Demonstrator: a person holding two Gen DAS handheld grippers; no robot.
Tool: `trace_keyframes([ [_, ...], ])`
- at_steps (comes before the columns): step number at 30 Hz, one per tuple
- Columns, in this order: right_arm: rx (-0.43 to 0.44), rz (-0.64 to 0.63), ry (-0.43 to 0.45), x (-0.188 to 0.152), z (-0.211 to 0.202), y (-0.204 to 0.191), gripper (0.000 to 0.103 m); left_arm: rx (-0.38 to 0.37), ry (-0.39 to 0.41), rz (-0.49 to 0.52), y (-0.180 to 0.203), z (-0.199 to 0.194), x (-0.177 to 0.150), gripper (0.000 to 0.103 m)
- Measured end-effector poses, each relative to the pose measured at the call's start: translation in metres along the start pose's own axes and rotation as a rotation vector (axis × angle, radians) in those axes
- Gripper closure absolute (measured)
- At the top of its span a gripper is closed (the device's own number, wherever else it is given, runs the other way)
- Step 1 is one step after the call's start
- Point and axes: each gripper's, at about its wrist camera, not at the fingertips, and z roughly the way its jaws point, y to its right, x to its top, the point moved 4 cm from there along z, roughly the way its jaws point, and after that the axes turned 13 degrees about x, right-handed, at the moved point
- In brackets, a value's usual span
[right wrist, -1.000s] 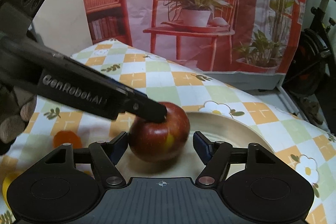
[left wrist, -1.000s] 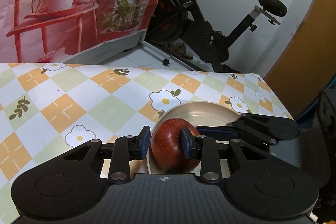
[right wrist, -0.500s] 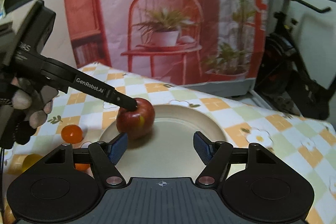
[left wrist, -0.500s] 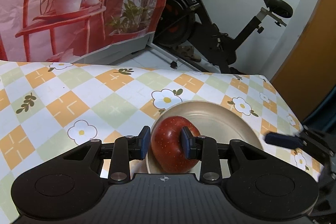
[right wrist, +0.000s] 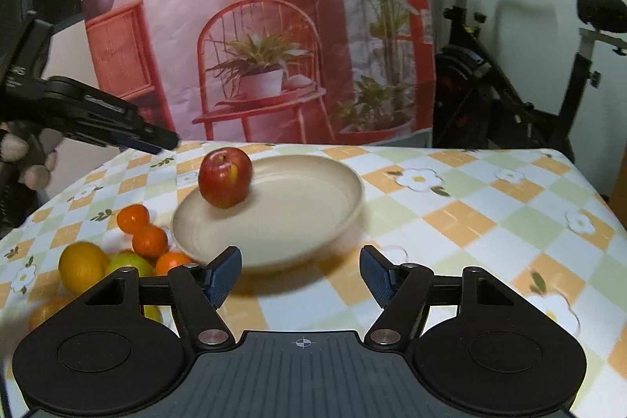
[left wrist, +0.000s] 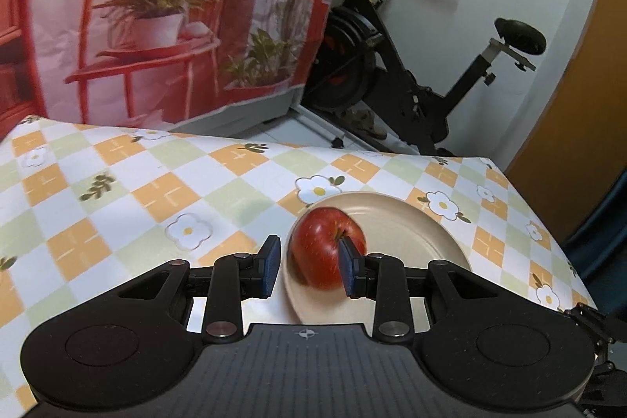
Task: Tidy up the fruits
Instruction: 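Lower the apple onto the plate and open the left gripper, then move the left gripper to the tangerine beside the plate and grasp it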
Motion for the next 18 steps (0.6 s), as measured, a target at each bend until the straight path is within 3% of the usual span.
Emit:
trace_keyframes([
  [9, 0.037, -0.097, -0.029, -0.029, -0.019, -0.019, 0.041, 0.062, 0.032, -0.095, -0.006, -0.046, -0.035, 0.069],
  [13, 0.072, -0.147, -0.065, -0.034, -0.016, -0.028, 0.048, 0.089, 0.047, -0.113, -0.006, -0.062, -0.049, 0.069],
  [18, 0.084, -0.109, -0.070, -0.032, -0.016, -0.023, 0.054, 0.125, 0.069, -0.116, -0.010, -0.078, -0.059, 0.069],
])
